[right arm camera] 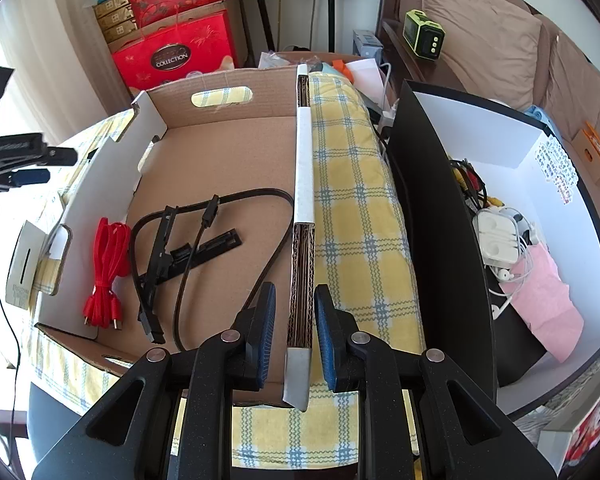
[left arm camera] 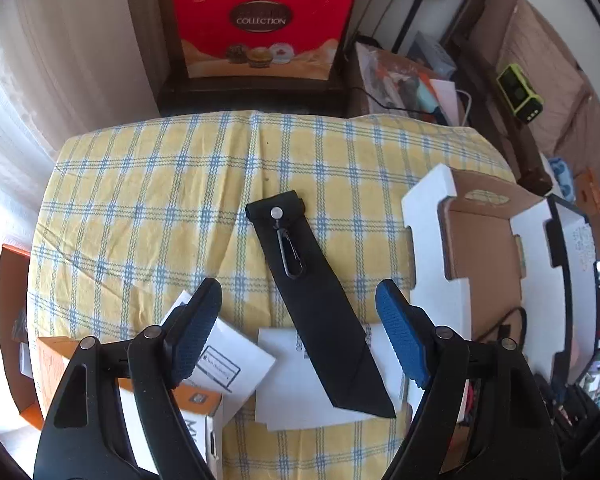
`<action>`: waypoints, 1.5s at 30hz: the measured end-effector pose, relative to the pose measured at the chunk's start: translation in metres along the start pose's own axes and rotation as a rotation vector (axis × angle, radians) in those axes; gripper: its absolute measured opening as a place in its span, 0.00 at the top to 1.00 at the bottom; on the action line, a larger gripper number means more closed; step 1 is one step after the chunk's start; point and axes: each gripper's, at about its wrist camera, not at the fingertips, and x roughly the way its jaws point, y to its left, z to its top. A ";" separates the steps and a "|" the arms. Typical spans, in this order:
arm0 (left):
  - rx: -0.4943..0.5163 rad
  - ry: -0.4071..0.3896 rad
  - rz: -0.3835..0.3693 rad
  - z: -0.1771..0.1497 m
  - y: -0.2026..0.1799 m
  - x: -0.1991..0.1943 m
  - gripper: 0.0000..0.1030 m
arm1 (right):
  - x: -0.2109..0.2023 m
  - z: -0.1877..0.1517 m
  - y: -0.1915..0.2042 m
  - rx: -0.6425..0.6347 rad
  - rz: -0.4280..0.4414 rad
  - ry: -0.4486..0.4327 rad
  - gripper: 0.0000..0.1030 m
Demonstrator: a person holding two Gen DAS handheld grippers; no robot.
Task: Organize objects
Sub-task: 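Move the left gripper back over the black strap on the table, then grasp the black strap by its buckle end with the left gripper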
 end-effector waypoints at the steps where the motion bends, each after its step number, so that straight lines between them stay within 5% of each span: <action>1: -0.010 0.001 0.007 0.004 -0.001 0.005 0.26 | 0.000 0.000 0.000 0.001 0.000 -0.001 0.81; 12: -0.112 0.015 0.132 0.032 0.003 0.059 0.34 | 0.000 0.001 0.001 -0.011 0.001 0.005 0.81; 15: -0.076 -0.026 0.164 0.031 -0.003 0.060 0.41 | 0.001 0.001 0.001 -0.013 0.002 0.008 0.81; 17: -0.045 -0.056 0.160 0.029 -0.008 0.058 0.60 | 0.002 0.001 0.001 -0.016 -0.002 0.008 0.81; 20: 0.002 -0.067 0.194 0.027 -0.016 0.055 0.60 | 0.003 0.001 0.001 -0.015 -0.002 0.010 0.81; 30: 0.014 -0.135 0.030 0.011 -0.021 -0.003 0.61 | 0.005 0.000 0.000 -0.008 -0.001 0.012 0.81; 45: 0.179 -0.302 -0.128 -0.017 -0.050 -0.128 0.60 | 0.005 0.001 -0.001 0.003 -0.003 0.006 0.81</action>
